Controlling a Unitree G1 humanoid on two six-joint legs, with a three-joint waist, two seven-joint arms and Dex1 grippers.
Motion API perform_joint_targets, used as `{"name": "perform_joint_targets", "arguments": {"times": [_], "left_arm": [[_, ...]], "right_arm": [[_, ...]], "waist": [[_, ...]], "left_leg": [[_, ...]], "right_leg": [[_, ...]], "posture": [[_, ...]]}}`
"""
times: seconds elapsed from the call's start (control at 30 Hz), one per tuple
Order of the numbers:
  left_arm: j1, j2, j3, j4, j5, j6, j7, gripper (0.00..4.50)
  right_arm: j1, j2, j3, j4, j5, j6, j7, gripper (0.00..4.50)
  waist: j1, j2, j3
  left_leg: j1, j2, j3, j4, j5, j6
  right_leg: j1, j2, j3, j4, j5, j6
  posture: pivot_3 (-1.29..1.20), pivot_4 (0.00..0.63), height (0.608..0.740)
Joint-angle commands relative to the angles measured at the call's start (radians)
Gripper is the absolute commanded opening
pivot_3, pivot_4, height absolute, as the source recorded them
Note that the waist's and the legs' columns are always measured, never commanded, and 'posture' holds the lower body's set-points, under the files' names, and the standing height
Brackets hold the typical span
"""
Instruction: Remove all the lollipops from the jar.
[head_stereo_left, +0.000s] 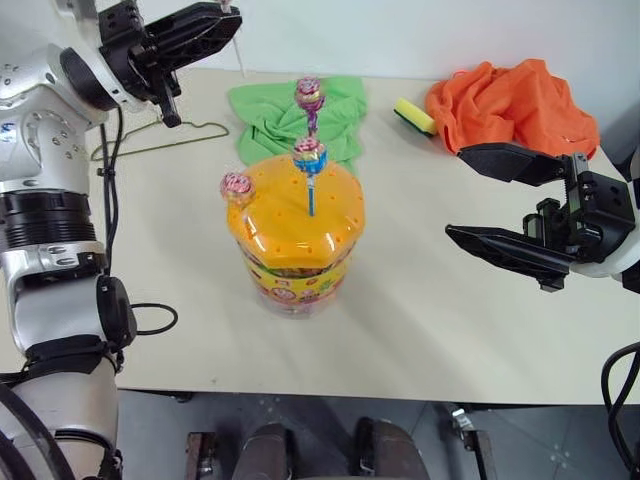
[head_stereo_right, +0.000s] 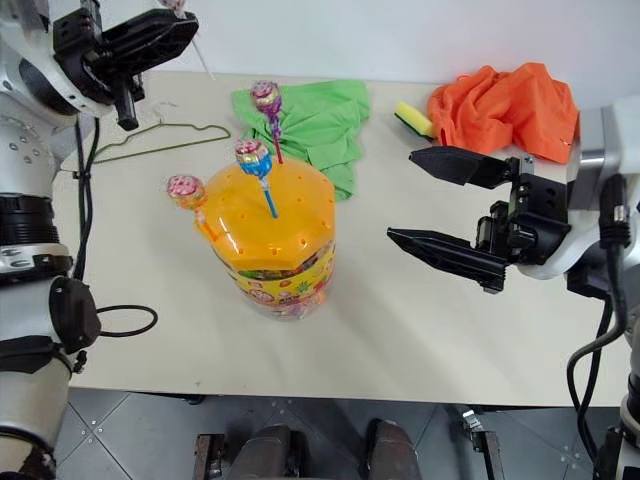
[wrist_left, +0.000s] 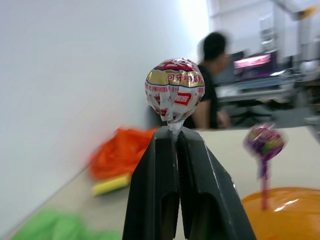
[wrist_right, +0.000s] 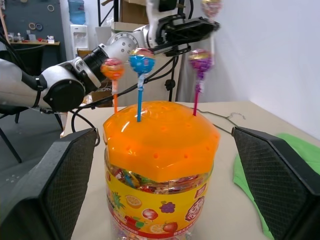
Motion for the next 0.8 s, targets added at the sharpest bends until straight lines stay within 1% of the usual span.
{"name": "perform_joint_targets", "arguments": {"times": [0.03,0.13,0.27,0.37,0.43,0.53,0.63,0.8], "left_arm": [[0.014,0.096,-0.022,-0.071,0.077,0.217,0.176,0.02],[0.046,0.179,-0.063,-0.068,0.153,0.387,0.283,0.02],[0.132,0.295,-0.149,-0.094,0.262,0.579,0.368,0.02],[0.186,0.342,-0.184,-0.104,0.307,0.693,0.413,0.02],[0.240,0.372,-0.215,-0.118,0.324,0.808,0.435,0.02],[0.296,0.400,-0.259,-0.140,0.332,0.905,0.440,0.02],[0.330,0.405,-0.303,-0.114,0.368,0.954,0.477,0.02],[0.324,0.395,-0.378,-0.039,0.411,0.961,0.501,0.02]], "right_arm": [[-0.034,-0.026,-0.010,0.014,-0.009,-0.019,0.027,4.50],[-0.048,-0.032,0.003,0.032,-0.023,-0.016,0.048,4.50],[-0.071,-0.031,0.026,0.056,-0.039,-0.010,0.066,4.50],[-0.078,-0.031,0.037,0.067,-0.042,-0.007,0.076,4.50],[-0.084,-0.028,0.047,0.082,-0.049,-0.009,0.087,4.50],[-0.092,-0.021,0.060,0.101,-0.068,-0.015,0.102,4.50],[-0.103,-0.006,0.078,0.119,-0.086,-0.021,0.114,4.50],[-0.122,0.009,0.094,0.129,-0.101,-0.020,0.126,4.50]], "waist": [[0.000,0.000,0.000],[-0.003,0.000,0.000],[-0.002,0.000,0.000],[0.002,-0.001,0.000],[0.004,-0.001,0.001],[0.005,-0.001,0.001],[0.005,-0.002,0.001],[0.002,-0.002,0.001]], "left_leg": [[0.000,0.000,0.000,0.000,0.000,0.000],[0.000,0.000,0.000,-0.001,0.000,0.000],[0.000,0.000,0.001,-0.001,0.000,0.000],[0.000,0.000,0.001,-0.001,0.000,0.000],[0.000,0.000,0.001,-0.001,0.000,0.000],[0.000,0.000,0.001,-0.001,0.000,0.000],[0.000,0.000,0.001,-0.001,0.000,0.000],[0.000,0.000,0.002,-0.001,0.000,0.000]], "right_leg": [[0.000,0.000,0.000,0.000,0.000,0.000],[0.000,0.000,0.000,0.000,0.000,0.000],[-0.001,0.000,0.000,0.001,0.000,0.000],[-0.001,0.000,0.000,0.001,0.000,0.000],[-0.001,0.000,0.000,0.001,0.000,0.000],[-0.001,0.000,0.001,0.001,0.000,0.000],[-0.001,0.000,0.001,0.001,0.000,0.000],[-0.002,0.000,0.001,0.001,0.000,0.000]], "posture": [[0.00,0.150,0.740],[0.00,0.150,0.740],[0.00,0.150,0.740],[0.00,0.150,0.740],[0.00,0.150,0.740],[0.00,0.150,0.740],[0.00,0.150,0.740],[0.00,0.150,0.740]]}}
